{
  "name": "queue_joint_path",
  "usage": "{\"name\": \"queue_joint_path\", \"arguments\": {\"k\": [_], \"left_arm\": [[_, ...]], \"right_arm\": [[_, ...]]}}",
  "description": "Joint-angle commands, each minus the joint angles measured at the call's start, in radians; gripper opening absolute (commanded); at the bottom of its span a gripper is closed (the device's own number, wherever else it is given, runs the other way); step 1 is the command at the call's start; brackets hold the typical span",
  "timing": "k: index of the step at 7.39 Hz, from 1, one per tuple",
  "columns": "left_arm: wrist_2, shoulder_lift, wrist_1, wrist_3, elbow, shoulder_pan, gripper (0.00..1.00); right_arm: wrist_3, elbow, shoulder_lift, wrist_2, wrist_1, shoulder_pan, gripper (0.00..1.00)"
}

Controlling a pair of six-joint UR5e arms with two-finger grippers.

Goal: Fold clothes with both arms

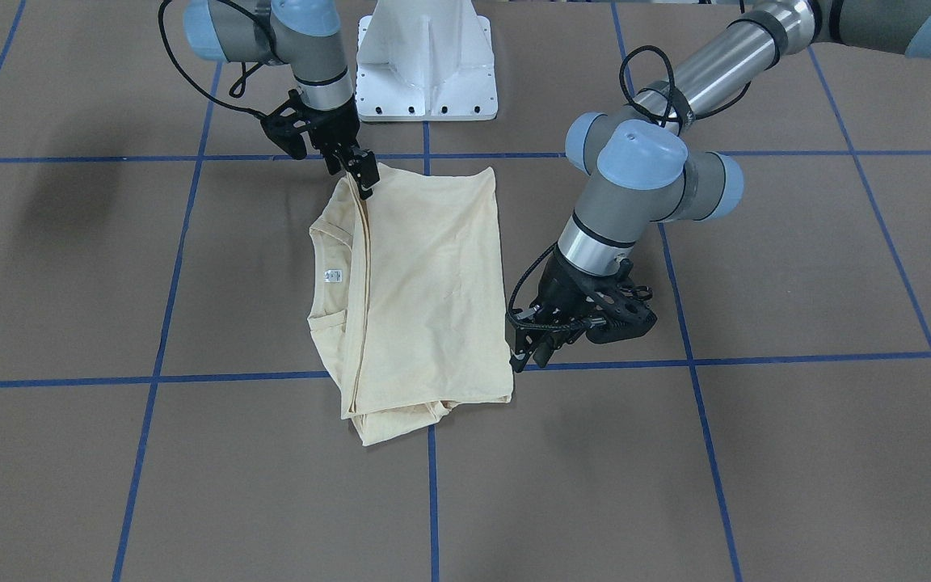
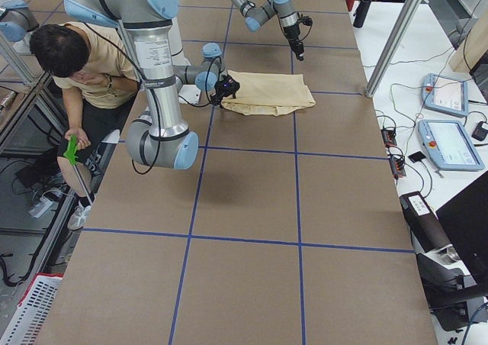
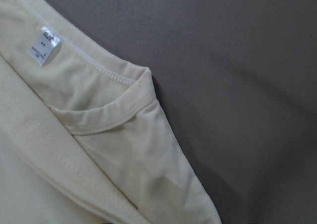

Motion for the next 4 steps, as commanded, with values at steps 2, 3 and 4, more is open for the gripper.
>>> {"name": "queue_joint_path", "arguments": {"k": [2,3,4], "left_arm": [[0.000,0.000,0.044,0.000,-0.033,0.000,0.46],[0.000,0.000,0.056,0.000,-0.047,0.000,0.46],[0.000,0.000,0.056,0.000,-0.047,0.000,0.46]], "right_arm": [[0.005,0.001,0.004,0.000,0.000,-0.001,0.43],[0.012,0.003,0.005,0.000,0.000,-0.001,0.00],[0.012,0.004,0.004,0.002,0.000,-0.001,0.00]]}}
